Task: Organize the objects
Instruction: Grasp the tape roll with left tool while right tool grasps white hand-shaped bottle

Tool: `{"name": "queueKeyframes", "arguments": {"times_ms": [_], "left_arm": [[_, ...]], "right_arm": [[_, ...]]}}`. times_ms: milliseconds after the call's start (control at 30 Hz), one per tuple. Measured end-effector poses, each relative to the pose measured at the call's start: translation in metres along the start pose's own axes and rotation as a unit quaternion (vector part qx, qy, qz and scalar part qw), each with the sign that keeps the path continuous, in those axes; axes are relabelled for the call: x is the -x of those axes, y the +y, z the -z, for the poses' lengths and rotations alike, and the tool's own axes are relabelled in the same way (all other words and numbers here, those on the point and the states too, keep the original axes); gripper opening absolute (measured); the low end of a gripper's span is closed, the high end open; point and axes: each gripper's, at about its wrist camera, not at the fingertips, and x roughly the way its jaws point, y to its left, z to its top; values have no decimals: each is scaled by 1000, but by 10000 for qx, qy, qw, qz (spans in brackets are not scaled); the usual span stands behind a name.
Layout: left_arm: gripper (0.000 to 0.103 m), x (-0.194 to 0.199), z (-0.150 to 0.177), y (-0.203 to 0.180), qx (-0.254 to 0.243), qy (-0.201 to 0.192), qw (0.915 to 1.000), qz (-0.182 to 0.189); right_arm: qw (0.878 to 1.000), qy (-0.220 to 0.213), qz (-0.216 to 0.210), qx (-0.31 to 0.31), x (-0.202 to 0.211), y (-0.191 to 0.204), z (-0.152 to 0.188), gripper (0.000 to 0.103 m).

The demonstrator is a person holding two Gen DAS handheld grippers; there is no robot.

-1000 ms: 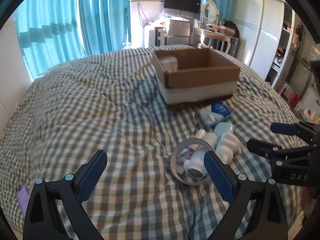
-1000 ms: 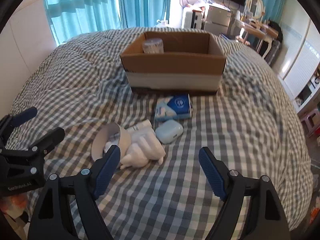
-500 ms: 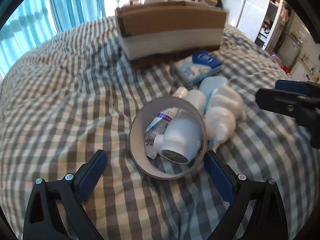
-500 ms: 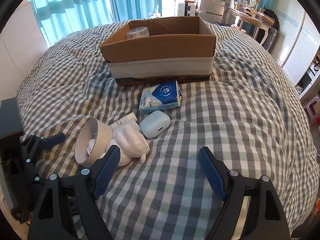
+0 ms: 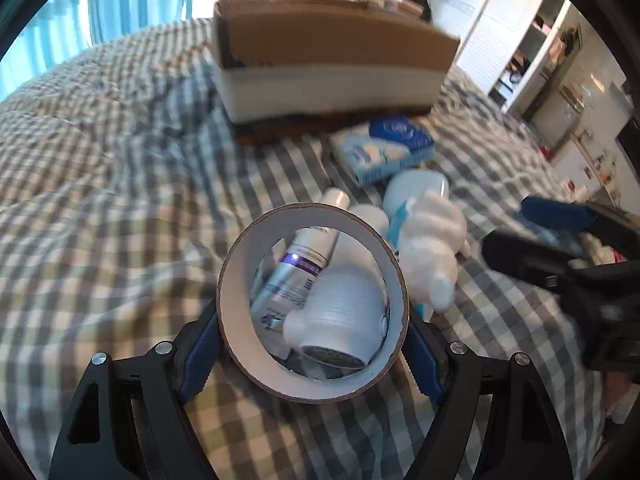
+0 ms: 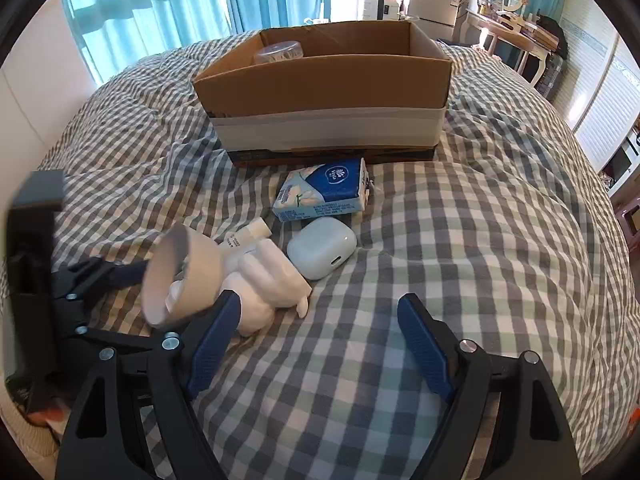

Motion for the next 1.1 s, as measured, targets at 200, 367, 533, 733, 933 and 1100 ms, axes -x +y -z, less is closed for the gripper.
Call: {"name": "queueKeyframes", "arguments": {"times_ms": [200, 367, 533, 733, 933, 1100], "left_arm": [[82, 45, 0, 7, 37, -370, 9977, -560], [82, 52, -5, 26, 48, -401, 9906, -1308], [82, 51, -4, 47, 296, -407, 9893, -1367], [82, 49, -2, 55, 420, -415, 9911, -1196], [82, 50, 0, 56, 483, -402, 9929, -1008], [82, 47, 2, 54, 515, -317, 9933, -984]], "right_arm": [[9996, 63, -279, -48, -2, 10, -6, 81], [9995, 168, -236, 95, -13, 25, -10, 81], [9984, 479, -67, 291, -38, 37, -7, 81], [9977, 501, 11, 457, -47, 41, -4, 80], [9973, 475, 4, 557, -46, 45, 1, 69], [9977, 200, 38, 650, -26, 49, 7, 69]]}}
